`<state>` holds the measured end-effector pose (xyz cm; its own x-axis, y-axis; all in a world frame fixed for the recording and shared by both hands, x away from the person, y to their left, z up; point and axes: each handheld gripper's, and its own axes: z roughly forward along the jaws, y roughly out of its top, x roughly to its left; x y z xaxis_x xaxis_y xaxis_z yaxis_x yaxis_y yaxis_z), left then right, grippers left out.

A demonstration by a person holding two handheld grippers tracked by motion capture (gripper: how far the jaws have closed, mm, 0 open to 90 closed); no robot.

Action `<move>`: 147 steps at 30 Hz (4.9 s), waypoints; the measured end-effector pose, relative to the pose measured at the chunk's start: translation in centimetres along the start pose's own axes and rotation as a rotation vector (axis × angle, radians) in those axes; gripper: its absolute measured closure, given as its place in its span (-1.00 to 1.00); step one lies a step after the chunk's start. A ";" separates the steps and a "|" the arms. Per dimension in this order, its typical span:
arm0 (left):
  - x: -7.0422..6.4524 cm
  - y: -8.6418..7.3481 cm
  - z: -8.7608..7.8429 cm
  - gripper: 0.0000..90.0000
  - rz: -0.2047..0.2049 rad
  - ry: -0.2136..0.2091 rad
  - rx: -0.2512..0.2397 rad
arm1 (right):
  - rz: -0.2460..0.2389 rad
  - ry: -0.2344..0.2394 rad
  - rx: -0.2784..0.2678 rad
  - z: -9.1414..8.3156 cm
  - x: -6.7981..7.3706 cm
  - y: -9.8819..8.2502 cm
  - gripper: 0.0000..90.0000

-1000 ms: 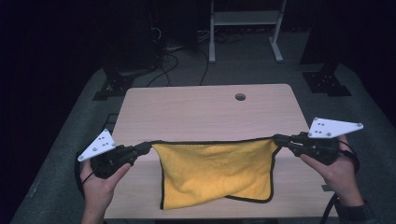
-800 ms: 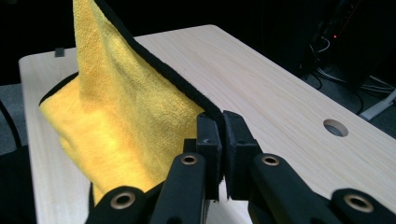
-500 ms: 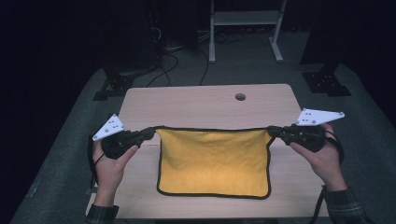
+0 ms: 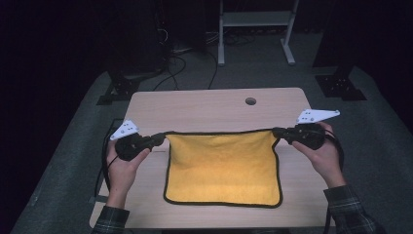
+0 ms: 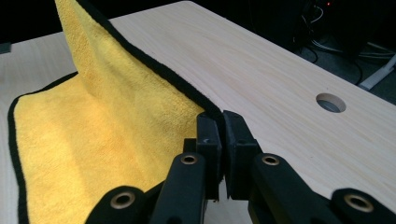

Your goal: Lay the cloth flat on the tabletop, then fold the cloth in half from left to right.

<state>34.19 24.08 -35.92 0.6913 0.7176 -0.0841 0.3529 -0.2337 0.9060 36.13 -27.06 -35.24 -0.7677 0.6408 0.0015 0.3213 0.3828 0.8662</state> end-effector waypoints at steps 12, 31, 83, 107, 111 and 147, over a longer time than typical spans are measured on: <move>1.8 -0.8 3.2 0.94 -0.036 0.016 0.044 | 0.045 -0.032 0.043 3.2 -2.3 -1.3 0.89; 4.6 -1.6 8.2 0.93 -0.079 0.062 0.124 | 0.121 -0.096 0.102 8.3 -5.5 -3.5 0.87; 6.1 -5.0 7.1 -0.21 -0.134 0.199 0.269 | 0.251 -0.261 0.198 5.2 -7.3 -9.5 -0.21; 2.5 -8.3 5.2 0.06 -0.119 0.102 0.300 | 0.244 -0.310 0.222 4.4 -5.2 -12.7 -0.59; 2.2 -8.4 5.6 0.14 -0.127 0.099 0.302 | 0.246 -0.318 0.206 4.5 -5.1 -12.8 -0.62; 0.4 -9.1 7.8 0.89 -0.094 0.138 0.298 | 0.247 -0.324 0.209 4.7 -5.1 -12.7 -0.64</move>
<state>36.13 21.40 -47.44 0.5625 0.8224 -0.0857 0.5937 -0.3296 0.7341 38.58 -32.12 -48.59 -0.4520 0.8920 0.0103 0.6031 0.2971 0.7403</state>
